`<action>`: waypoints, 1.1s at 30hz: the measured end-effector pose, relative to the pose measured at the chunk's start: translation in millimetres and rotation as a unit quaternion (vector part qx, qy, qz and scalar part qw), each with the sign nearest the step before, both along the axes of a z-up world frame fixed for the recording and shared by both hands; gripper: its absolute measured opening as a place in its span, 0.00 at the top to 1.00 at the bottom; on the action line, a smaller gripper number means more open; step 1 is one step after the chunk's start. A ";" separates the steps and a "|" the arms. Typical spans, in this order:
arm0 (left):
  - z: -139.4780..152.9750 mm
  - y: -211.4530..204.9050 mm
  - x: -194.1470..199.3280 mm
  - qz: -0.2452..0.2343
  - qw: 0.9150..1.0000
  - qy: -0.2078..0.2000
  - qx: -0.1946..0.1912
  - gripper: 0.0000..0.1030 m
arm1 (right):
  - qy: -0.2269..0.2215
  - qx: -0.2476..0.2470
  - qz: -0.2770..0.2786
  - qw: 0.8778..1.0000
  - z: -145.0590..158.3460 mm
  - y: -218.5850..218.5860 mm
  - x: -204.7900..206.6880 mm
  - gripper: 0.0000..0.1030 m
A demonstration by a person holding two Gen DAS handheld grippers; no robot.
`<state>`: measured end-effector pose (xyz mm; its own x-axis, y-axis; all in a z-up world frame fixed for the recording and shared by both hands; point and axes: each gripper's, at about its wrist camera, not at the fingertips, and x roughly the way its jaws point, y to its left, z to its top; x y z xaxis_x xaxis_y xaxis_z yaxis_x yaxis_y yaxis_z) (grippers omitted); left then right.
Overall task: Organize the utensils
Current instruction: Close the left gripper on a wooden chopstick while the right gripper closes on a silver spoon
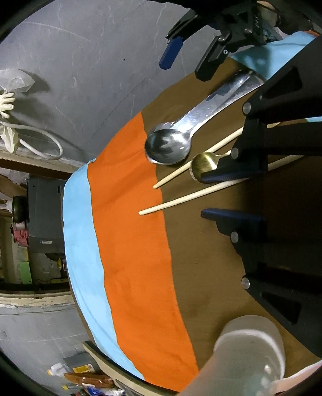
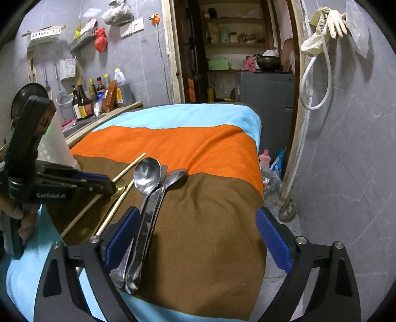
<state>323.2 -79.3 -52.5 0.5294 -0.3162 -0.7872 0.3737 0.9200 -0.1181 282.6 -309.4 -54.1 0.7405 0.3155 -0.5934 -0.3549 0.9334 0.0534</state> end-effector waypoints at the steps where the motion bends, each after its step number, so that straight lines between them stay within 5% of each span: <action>1: 0.0 0.6 2.0 0.002 1.000 0.000 0.000 0.89 | 0.002 -0.001 0.001 1.000 -0.8 0.8 1.9 0.16; 10: 1.0 10.8 0.7 0.022 1.000 0.002 -0.017 0.95 | 0.013 -0.015 0.026 0.999 -1.2 16.2 14.3 0.35; 22: 4.9 30.3 -35.1 0.025 1.000 0.006 -0.005 0.96 | 0.042 -0.037 0.067 0.996 9.2 55.6 39.0 0.35; 33: 4.0 32.1 -39.0 0.011 1.000 0.024 0.002 0.95 | 0.076 -0.056 0.042 0.995 -1.1 81.7 68.1 0.40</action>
